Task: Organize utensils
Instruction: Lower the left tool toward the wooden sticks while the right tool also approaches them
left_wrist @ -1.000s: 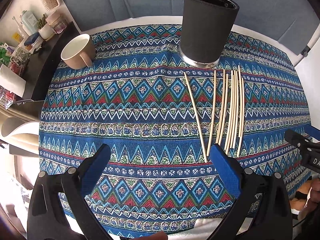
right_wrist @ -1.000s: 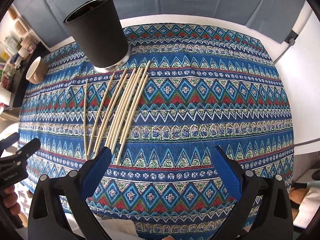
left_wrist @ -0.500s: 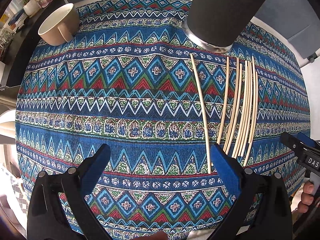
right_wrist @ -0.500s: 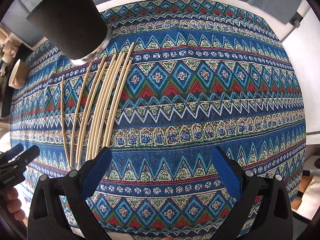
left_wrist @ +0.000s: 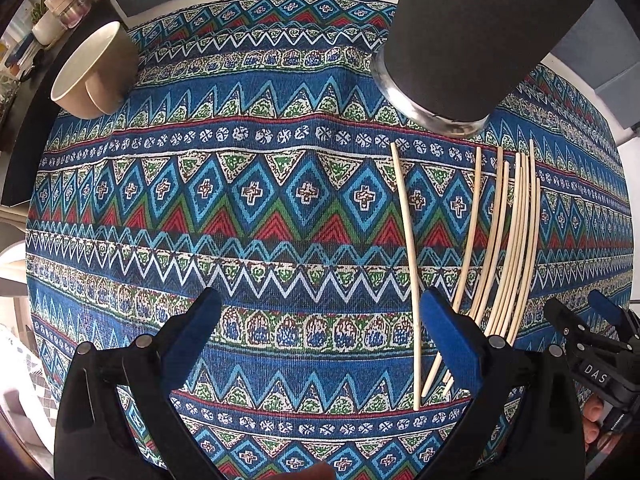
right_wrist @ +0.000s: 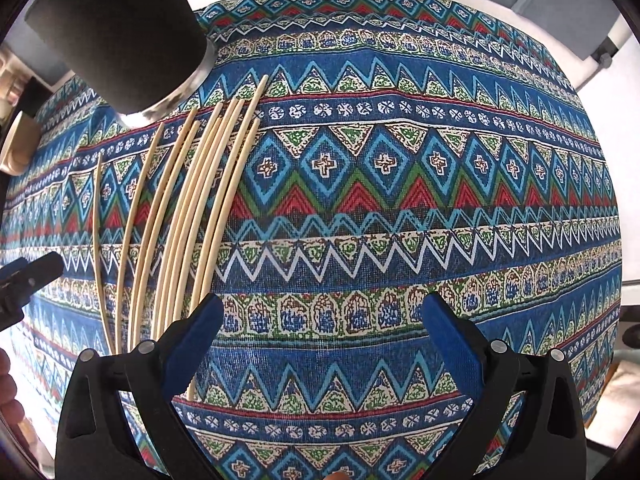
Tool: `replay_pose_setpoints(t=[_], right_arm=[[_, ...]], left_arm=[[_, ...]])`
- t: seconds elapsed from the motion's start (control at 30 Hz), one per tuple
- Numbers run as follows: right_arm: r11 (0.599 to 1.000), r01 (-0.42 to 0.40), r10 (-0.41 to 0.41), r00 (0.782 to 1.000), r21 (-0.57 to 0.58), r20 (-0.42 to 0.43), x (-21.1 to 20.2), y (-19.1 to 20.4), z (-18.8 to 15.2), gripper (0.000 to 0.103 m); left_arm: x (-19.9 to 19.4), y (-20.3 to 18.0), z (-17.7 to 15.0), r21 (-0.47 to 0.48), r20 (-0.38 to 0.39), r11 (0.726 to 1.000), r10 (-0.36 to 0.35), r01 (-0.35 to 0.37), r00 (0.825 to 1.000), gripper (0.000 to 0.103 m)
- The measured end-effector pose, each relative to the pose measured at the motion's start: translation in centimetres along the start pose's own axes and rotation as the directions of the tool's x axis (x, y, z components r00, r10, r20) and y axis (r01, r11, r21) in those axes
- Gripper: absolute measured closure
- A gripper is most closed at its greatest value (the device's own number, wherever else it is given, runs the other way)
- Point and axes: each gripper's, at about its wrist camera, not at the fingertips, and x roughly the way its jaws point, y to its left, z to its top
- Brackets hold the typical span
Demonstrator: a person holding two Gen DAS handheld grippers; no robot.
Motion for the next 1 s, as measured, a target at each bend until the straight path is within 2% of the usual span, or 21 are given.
replay_pose_setpoints(t=[0.13, 0.37, 0.57, 0.8, 1.0], right_arm=[[1.0, 0.021, -0.022, 1.0, 0.014, 0.019, 1.3, -0.1, 1.1, 0.008], [1.0, 0.019, -0.019, 0.998, 0.005, 0.066, 2.5, 1.8, 3.3, 0.008], [0.999, -0.002, 0.0, 0.999, 0.032, 0.05, 3.8, 4.5, 6.1, 0.008], [1.0, 0.022, -0.024, 0.997, 0.022, 0.074, 5.1, 6.5, 7.4, 0.008], [1.0, 0.007, -0.01, 0.996, 0.024, 0.09, 5.4, 6.6, 6.6, 0.007]], left_arm=[[1.0, -0.7, 1.8, -0.015, -0.013, 1.0, 0.006, -0.006, 1.0, 0.006], [2.3, -1.5, 2.8, -0.01, -0.021, 0.999, 0.047, -0.047, 0.999, 0.006], [3.4, -2.5, 3.5, -0.019, -0.046, 0.997, 0.076, -0.076, 0.996, 0.006], [5.7, -1.5, 3.3, -0.072, -0.096, 0.996, 0.035, -0.042, 0.995, 0.004], [6.1, -1.5, 3.3, -0.075, -0.068, 0.997, 0.025, -0.03, 0.997, 0.004]])
